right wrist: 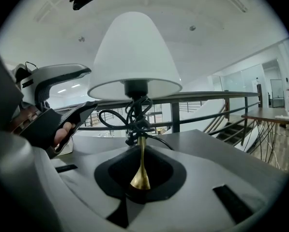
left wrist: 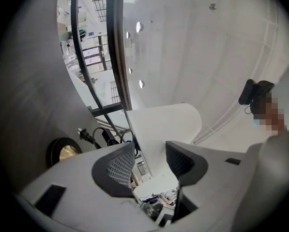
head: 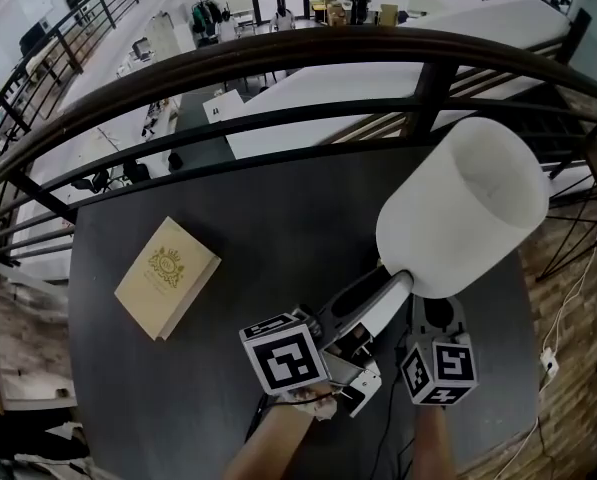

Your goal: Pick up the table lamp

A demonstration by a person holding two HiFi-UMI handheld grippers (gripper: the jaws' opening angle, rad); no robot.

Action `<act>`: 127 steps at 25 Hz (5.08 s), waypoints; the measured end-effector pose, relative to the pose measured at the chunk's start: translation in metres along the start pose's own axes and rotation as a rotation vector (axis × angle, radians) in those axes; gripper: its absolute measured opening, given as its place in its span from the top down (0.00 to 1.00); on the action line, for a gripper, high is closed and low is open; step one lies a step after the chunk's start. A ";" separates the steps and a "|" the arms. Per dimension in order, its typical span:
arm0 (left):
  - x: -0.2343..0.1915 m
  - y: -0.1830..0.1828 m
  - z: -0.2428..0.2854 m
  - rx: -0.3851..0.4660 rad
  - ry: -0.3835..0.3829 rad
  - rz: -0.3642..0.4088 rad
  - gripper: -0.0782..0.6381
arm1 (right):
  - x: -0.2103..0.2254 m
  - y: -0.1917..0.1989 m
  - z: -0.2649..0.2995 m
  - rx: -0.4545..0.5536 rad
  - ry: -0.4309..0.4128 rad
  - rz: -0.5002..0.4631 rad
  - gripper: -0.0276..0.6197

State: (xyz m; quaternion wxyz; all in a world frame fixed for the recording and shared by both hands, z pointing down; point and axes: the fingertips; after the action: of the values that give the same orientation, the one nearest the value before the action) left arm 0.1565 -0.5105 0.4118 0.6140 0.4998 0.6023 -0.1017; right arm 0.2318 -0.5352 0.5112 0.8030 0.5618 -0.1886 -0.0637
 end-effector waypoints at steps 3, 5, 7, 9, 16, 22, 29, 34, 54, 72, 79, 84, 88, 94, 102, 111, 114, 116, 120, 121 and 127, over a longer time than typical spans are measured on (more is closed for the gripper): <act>0.002 0.000 0.002 -0.004 0.010 -0.007 0.61 | -0.001 -0.001 0.002 -0.003 0.003 -0.009 0.90; 0.001 0.000 0.001 -0.006 0.016 -0.012 0.61 | -0.001 0.002 0.003 -0.008 0.003 -0.014 0.90; 0.000 -0.001 0.000 -0.001 0.022 -0.014 0.61 | -0.003 0.005 0.006 -0.014 -0.004 -0.019 0.90; -0.001 -0.003 0.000 0.017 0.031 -0.023 0.61 | -0.003 0.007 0.008 -0.019 -0.011 -0.024 0.90; 0.000 -0.011 0.002 0.054 0.056 -0.053 0.61 | -0.001 0.007 0.009 -0.017 0.003 -0.041 0.90; -0.004 -0.010 0.002 0.049 0.072 -0.054 0.61 | 0.003 0.011 0.013 -0.024 0.004 -0.046 0.90; -0.003 -0.014 0.006 0.053 0.061 -0.066 0.63 | 0.010 0.011 0.014 -0.021 0.015 -0.052 0.89; -0.004 -0.017 0.010 0.066 0.051 -0.078 0.64 | 0.004 0.013 0.018 -0.036 -0.027 -0.044 0.89; -0.007 -0.035 0.030 0.121 0.022 -0.099 0.66 | 0.002 0.016 0.044 -0.108 -0.117 0.005 0.72; -0.005 -0.039 0.043 0.112 0.045 -0.093 0.66 | 0.000 0.017 0.077 -0.136 -0.125 -0.034 0.72; -0.004 -0.039 0.043 0.111 0.055 -0.094 0.66 | 0.000 0.017 0.078 -0.132 -0.134 -0.034 0.71; -0.006 -0.041 0.041 0.114 0.054 -0.096 0.66 | -0.003 0.018 0.080 -0.122 -0.129 -0.065 0.71; -0.002 -0.037 0.044 0.116 0.057 -0.104 0.66 | 0.000 0.014 0.077 -0.125 -0.133 -0.066 0.71; -0.004 -0.036 0.039 0.135 0.074 -0.145 0.68 | -0.003 0.015 0.078 -0.104 -0.126 -0.075 0.72; 0.001 -0.025 0.035 0.149 0.085 -0.179 0.71 | -0.003 0.016 0.071 -0.071 -0.126 -0.070 0.73; 0.014 -0.019 0.031 0.127 0.110 -0.170 0.73 | -0.010 0.016 0.058 -0.068 -0.133 -0.048 0.73; 0.022 -0.021 0.030 0.133 0.115 -0.166 0.73 | -0.013 0.011 0.052 -0.063 -0.136 -0.054 0.73; 0.027 -0.024 0.029 0.140 0.120 -0.165 0.73 | -0.015 0.005 0.049 -0.061 -0.138 -0.059 0.73; 0.040 -0.027 0.028 0.143 0.135 -0.157 0.73 | -0.018 -0.005 0.043 -0.053 -0.139 -0.065 0.73; 0.044 -0.027 0.028 0.141 0.139 -0.154 0.73 | -0.019 -0.008 0.040 -0.051 -0.137 -0.066 0.73; 0.067 -0.034 0.024 0.149 0.166 -0.140 0.73 | -0.026 -0.028 0.027 -0.029 -0.132 -0.082 0.73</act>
State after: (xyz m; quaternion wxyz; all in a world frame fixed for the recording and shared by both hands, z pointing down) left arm 0.1642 -0.5128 0.3329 0.5146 0.5075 0.6753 -0.1471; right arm 0.2010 -0.5610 0.4871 0.7935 0.5520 -0.2170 -0.1364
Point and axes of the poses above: the fingertips, and each gripper's own axes: z forward along the fingers, x to its right, y out of its underside, and after that the axes turned 8 degrees about z, right-handed
